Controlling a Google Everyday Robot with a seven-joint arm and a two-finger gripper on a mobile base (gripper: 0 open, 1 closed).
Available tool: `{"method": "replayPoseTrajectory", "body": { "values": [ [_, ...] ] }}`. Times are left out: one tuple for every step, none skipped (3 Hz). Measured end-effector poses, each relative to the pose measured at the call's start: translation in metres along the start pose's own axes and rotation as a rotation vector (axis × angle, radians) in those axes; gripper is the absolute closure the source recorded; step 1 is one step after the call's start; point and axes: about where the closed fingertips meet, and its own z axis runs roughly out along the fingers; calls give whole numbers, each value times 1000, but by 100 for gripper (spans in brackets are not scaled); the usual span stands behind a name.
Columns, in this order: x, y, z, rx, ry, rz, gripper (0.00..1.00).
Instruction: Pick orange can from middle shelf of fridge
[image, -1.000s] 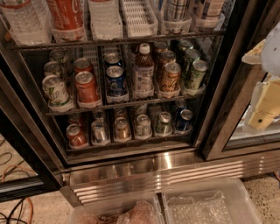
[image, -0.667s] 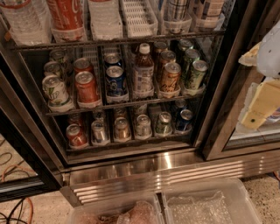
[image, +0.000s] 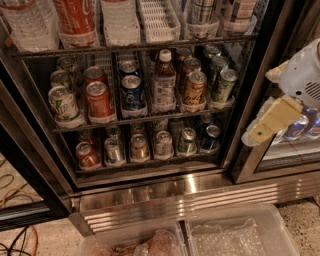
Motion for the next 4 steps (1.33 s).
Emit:
{"method": "replayPoseTrajectory", "body": {
  "values": [
    [-12, -4, 22, 24, -100, 76, 0],
    [-22, 0, 47, 25, -161, 120, 0],
    [-29, 9, 73, 10, -205, 145, 0],
    [-35, 16, 94, -2, -233, 165, 0]
  ]
}}
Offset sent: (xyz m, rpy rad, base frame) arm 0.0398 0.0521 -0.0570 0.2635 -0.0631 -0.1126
